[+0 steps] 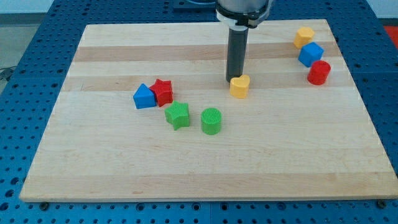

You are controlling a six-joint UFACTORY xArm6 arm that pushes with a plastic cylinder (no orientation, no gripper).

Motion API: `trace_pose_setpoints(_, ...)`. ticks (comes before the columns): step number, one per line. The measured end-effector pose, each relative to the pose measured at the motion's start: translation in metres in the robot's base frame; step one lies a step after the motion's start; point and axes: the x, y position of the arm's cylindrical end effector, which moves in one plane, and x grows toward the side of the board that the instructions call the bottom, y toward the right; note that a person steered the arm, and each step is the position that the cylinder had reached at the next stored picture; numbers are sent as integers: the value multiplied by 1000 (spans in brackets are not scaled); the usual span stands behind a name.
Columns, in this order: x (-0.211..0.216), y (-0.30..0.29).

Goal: Move the yellow heart to the bottom left of the red circle

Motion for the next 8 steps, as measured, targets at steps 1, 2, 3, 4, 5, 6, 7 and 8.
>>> trace_pose_setpoints(1,14,22)
trace_pose_setpoints(2,14,23)
trace_pose_setpoints(3,13,-10)
trace_pose_setpoints(4,15,-23)
trace_pose_setpoints(5,15,-23)
trace_pose_setpoints(6,44,-19)
trace_pose_setpoints(7,40,-18)
trace_pose_setpoints(8,13,47)
